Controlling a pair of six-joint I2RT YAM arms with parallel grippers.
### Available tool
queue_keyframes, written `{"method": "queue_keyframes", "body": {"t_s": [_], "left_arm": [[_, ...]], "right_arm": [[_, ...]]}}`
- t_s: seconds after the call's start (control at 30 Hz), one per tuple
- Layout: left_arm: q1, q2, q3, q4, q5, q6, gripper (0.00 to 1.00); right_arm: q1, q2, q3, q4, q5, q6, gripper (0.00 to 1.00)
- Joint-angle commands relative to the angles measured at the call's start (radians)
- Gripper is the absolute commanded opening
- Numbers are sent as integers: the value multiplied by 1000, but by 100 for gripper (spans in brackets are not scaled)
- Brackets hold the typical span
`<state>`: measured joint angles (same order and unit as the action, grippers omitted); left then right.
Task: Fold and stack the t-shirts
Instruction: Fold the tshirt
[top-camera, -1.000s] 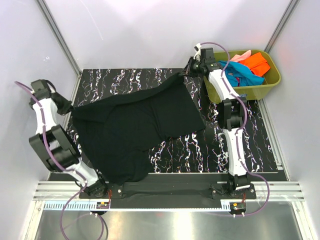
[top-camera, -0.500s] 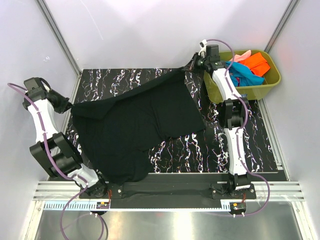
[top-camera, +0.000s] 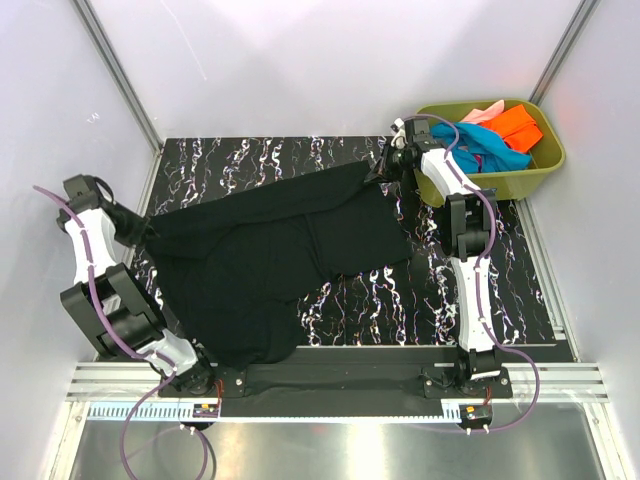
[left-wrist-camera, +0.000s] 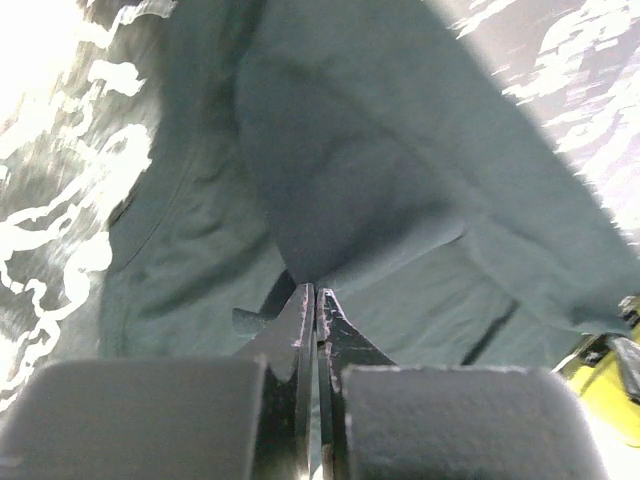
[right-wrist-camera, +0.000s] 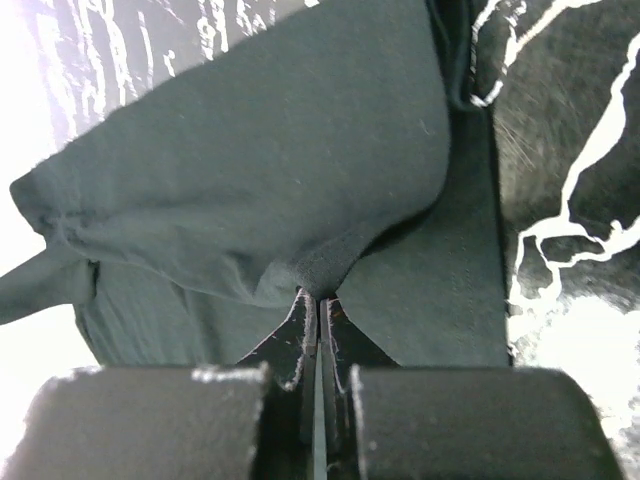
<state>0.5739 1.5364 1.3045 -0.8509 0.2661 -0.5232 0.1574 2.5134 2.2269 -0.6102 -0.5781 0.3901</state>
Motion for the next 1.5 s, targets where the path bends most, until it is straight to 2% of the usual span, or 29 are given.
{"method": "queue_keyframes", "body": {"t_s": [0.0,0.1,0.13,0.3,0.33,0.37,0.43,0.47,0.53,0.67,0.7,0.77,0.9,0.93,1.03,1.17,1.27,1.47], "left_arm": [[9,-45,-62,4,-36,17,0],[9,-41,-105,16,-47,11,0],[9,-38,-109,13,-60,14,5],[9,-45,-119,-8,-158,12,34],[9,-54,-114,-10,-185,6,47],[7,-64,-110,-8,-206,6,50],[4,-94,-106,22,-209,2,52],[3,-104,-108,36,-203,-1,53],[-9,-120,-128,104,-177,-8,53],[-22,-82,-160,240,-91,-35,46],[-48,-20,-146,298,-100,-38,41],[-52,17,-134,312,-134,-41,41],[-69,99,-134,351,-198,-89,39],[-71,117,-133,354,-206,-96,38],[-89,192,-110,334,-229,-127,35],[-101,303,-39,267,-265,-162,32],[-108,431,65,194,-288,-156,27],[-155,606,291,104,-295,-103,28]], "right_arm": [[-13,-81,17,-49,34,-57,0],[-13,-53,62,-83,34,-69,0],[-12,-51,62,-83,43,-74,0],[-9,-51,69,-118,86,-103,17],[-2,-51,79,-138,128,-123,30],[4,-53,88,-146,153,-137,34],[27,-50,135,-161,228,-186,41],[33,-48,152,-164,250,-197,47],[50,-39,195,-151,297,-206,50],[85,-24,208,-19,314,-185,56],[96,40,264,31,270,-133,57],[99,60,301,56,241,-114,57],[108,145,333,121,205,-16,28],[110,150,320,174,204,1,25],[113,173,284,248,207,53,24],[113,238,342,247,244,111,23],[113,274,352,247,305,156,22],[102,320,416,196,457,191,21]]}}
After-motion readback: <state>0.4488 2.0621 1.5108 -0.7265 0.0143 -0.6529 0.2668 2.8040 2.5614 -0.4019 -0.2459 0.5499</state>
